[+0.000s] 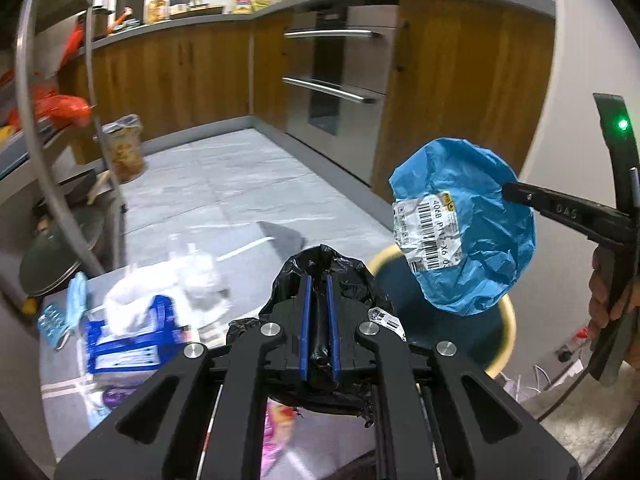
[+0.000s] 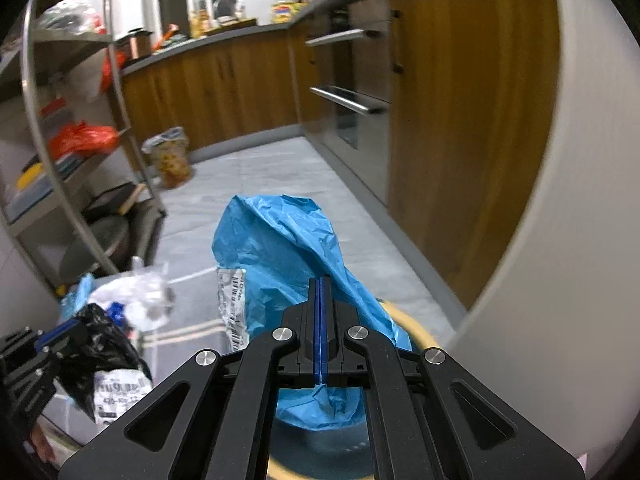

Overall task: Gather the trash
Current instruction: 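Carry the black bag and blue bag over the teal bin with both tools, then open both tools to drop the bags into the teal bin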

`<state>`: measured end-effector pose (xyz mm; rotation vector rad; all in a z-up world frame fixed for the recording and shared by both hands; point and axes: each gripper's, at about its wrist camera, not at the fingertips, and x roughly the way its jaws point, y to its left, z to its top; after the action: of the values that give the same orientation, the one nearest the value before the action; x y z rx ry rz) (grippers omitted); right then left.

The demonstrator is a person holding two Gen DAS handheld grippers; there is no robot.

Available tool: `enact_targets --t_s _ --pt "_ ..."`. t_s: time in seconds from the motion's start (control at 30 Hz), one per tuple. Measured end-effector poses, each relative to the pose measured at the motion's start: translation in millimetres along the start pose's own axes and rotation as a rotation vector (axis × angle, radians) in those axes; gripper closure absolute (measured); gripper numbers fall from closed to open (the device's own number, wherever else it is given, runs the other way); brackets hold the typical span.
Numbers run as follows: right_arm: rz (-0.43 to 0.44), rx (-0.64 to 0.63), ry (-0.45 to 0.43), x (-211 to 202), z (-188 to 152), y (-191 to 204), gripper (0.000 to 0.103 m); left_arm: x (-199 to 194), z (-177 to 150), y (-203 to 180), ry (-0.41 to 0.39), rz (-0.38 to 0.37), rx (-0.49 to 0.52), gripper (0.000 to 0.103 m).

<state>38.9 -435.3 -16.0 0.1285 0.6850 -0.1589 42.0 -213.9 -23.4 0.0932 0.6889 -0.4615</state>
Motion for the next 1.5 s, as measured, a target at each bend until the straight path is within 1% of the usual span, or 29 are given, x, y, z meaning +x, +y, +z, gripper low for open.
enact_targets --t_s 0.13,0.27,0.37,0.57,0.7,0.9,1.1,1.27,1.3,1.33,1.4,1.47,1.5 --pt "-0.055 0.018 0.024 3.2 -9.9 -22.7 0.102 11.0 4.2 -25.6 0.007 -0.04 0.033 0.095" --pt "-0.089 0.068 0.054 8.7 -21.0 -46.6 0.102 25.6 5.2 -46.7 0.023 -0.086 0.061 0.095" --pt "-0.115 0.11 0.073 11.3 -27.2 -63.2 0.102 33.8 4.6 -61.8 0.03 -0.107 0.092 0.095" --pt "-0.141 0.102 0.09 18.5 -32.0 -70.2 0.102 52.6 8.4 -76.6 0.046 -0.139 0.121 0.095" --pt "-0.152 0.074 0.13 31.2 -36.7 -67.5 0.102 66.1 11.2 -85.2 0.06 -0.156 0.139 0.095" --pt "-0.135 0.042 0.183 46.0 -40.7 -62.2 0.102 90.6 7.2 -94.1 0.115 -0.15 0.16 0.095" --pt "-0.125 0.051 0.221 53.8 -45.4 -64.7 0.102 102.7 -1.2 -98.4 0.162 -0.138 0.191 0.095" --pt "-0.127 0.063 0.231 54.9 -45.4 -65.9 0.1 100.5 -1.5 -96.2 0.157 -0.13 0.175 0.089" --pt "-0.129 0.064 0.231 55.5 -44.7 -66.1 0.099 99.9 -1.4 -95.7 0.155 -0.128 0.175 0.081" --pt "-0.13 0.068 0.228 54.9 -44.7 -66.6 0.094 99.2 -1.2 -95.4 0.151 -0.127 0.173 0.073" --pt "-0.13 0.075 0.224 53.6 -45.4 -68.4 0.088 96.9 -0.8 -94.0 0.141 -0.125 0.167 0.069" --pt "-0.126 0.078 0.217 52.0 -45.4 -68.2 0.081 94.7 0.1 -92.7 0.136 -0.12 0.164 0.067" --pt "-0.125 0.077 0.21 50.6 -44.8 -67.2 0.076 93.9 0.1 -91.7 0.134 -0.117 0.161 0.063"
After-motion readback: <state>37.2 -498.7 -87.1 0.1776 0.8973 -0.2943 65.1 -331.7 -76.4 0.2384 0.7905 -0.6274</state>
